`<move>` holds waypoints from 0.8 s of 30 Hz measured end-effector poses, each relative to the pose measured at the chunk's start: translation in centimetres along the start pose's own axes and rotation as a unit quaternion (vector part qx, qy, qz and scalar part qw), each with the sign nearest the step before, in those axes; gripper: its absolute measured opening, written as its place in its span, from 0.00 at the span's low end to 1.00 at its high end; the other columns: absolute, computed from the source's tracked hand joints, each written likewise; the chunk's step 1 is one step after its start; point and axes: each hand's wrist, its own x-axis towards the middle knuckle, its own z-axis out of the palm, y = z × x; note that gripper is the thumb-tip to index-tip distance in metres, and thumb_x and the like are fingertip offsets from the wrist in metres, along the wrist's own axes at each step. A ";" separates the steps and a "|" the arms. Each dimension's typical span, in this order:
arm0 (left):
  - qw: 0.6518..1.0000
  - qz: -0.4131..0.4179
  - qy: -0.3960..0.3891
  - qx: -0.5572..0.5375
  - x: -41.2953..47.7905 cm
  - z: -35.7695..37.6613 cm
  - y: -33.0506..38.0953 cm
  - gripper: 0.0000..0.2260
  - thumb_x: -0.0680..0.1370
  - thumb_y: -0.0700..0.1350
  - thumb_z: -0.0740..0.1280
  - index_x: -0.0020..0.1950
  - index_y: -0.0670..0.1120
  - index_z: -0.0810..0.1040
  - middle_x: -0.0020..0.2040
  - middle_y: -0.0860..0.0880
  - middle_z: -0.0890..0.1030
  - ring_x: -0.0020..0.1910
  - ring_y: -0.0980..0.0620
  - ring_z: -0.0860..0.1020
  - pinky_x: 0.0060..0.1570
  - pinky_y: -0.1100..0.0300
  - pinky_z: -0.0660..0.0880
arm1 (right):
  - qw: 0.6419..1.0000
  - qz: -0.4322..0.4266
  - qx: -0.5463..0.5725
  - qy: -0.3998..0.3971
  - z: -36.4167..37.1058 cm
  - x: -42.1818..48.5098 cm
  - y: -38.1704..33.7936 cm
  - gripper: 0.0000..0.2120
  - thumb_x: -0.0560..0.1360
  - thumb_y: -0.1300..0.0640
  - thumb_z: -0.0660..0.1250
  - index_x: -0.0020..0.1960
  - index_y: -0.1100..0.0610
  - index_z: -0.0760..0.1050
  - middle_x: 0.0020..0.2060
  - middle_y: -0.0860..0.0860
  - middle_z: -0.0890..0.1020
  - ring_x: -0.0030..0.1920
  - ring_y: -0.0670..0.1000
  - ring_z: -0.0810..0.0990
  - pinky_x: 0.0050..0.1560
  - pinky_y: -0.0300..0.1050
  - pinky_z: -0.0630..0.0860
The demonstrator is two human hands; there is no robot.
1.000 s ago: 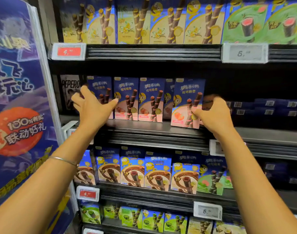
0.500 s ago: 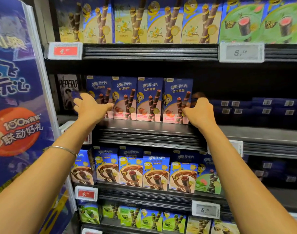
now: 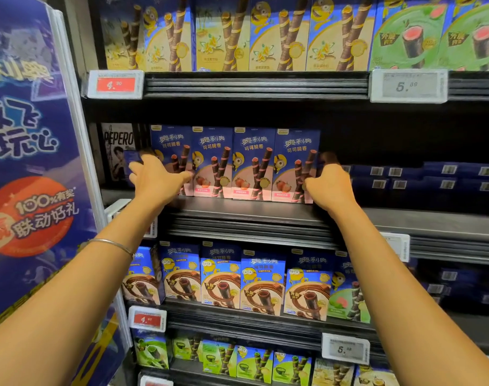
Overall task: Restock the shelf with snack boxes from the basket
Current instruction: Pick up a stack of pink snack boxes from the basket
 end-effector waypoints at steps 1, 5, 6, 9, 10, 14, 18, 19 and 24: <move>1.000 0.002 0.000 -0.001 -0.1 0.0 0.0 0.37 0.74 0.55 0.81 0.71 0.40 0.66 0.76 0.35 0.63 0.75 0.32 0.63 0.71 0.38 0.68 | 1.000 -0.001 -0.009 0.005 0.1 0.0 0.1 0.07 0.77 0.63 0.67 0.51 0.58 0.69 0.48 0.58 0.76 0.45 0.57 0.76 0.41 0.46 0.72; 1.000 0.008 0.005 0.009 -0.4 0.0 0.1 0.35 0.74 0.54 0.80 0.71 0.40 0.67 0.75 0.35 0.64 0.75 0.32 0.64 0.69 0.39 0.70 | 0.999 0.002 -0.037 0.019 0.2 0.2 0.3 0.05 0.77 0.62 0.67 0.50 0.62 0.72 0.45 0.58 0.76 0.36 0.52 0.73 0.33 0.42 0.67; 1.000 0.010 0.007 0.013 -0.4 0.0 0.2 0.35 0.74 0.55 0.80 0.71 0.40 0.67 0.75 0.35 0.64 0.75 0.32 0.65 0.69 0.38 0.70 | 0.999 0.001 -0.040 0.019 0.2 0.3 0.4 0.05 0.77 0.62 0.67 0.49 0.62 0.72 0.45 0.57 0.75 0.35 0.50 0.71 0.33 0.42 0.66; 0.999 0.011 0.014 0.033 -0.5 0.0 0.2 0.35 0.74 0.55 0.80 0.71 0.40 0.67 0.75 0.35 0.65 0.75 0.32 0.65 0.68 0.37 0.72 | 0.999 -0.005 -0.046 0.019 0.2 0.3 0.5 0.05 0.78 0.62 0.67 0.50 0.60 0.71 0.45 0.57 0.75 0.36 0.51 0.71 0.36 0.43 0.68; 0.999 0.011 0.015 0.041 -0.6 0.0 0.2 0.36 0.74 0.56 0.80 0.72 0.40 0.67 0.75 0.35 0.65 0.75 0.32 0.66 0.67 0.36 0.72 | 0.999 -0.007 -0.046 0.019 0.2 0.3 0.5 0.05 0.78 0.61 0.67 0.52 0.61 0.73 0.46 0.57 0.75 0.38 0.53 0.73 0.39 0.44 0.69; 0.998 0.011 0.015 0.055 -0.6 -0.2 0.3 0.36 0.75 0.55 0.80 0.72 0.40 0.66 0.75 0.35 0.65 0.75 0.31 0.66 0.68 0.35 0.72 | 0.999 -0.013 -0.045 0.026 0.2 0.3 0.5 0.09 0.78 0.62 0.67 0.57 0.64 0.76 0.48 0.58 0.77 0.44 0.55 0.75 0.43 0.45 0.70; 0.998 0.010 0.011 0.057 -0.5 -0.4 0.4 0.37 0.76 0.53 0.80 0.74 0.40 0.64 0.75 0.34 0.66 0.75 0.31 0.67 0.69 0.35 0.71 | 0.998 -0.008 -0.059 0.022 0.2 0.4 0.3 0.09 0.78 0.62 0.67 0.56 0.65 0.76 0.47 0.58 0.77 0.43 0.55 0.75 0.41 0.45 0.69; 0.998 0.010 0.012 0.060 -0.5 -0.5 0.4 0.37 0.75 0.54 0.80 0.74 0.40 0.64 0.75 0.34 0.66 0.74 0.31 0.67 0.69 0.35 0.72 | 0.998 -0.008 -0.059 0.021 0.2 0.4 0.3 0.09 0.77 0.62 0.66 0.56 0.65 0.76 0.46 0.58 0.77 0.43 0.55 0.75 0.42 0.45 0.69; 0.997 0.017 0.015 0.074 -0.6 -0.6 0.2 0.37 0.75 0.55 0.80 0.74 0.40 0.65 0.74 0.34 0.67 0.73 0.31 0.68 0.66 0.35 0.73 | 0.999 -0.002 -0.042 0.020 0.2 0.3 0.4 0.08 0.78 0.61 0.67 0.54 0.65 0.76 0.47 0.59 0.79 0.42 0.55 0.76 0.41 0.45 0.69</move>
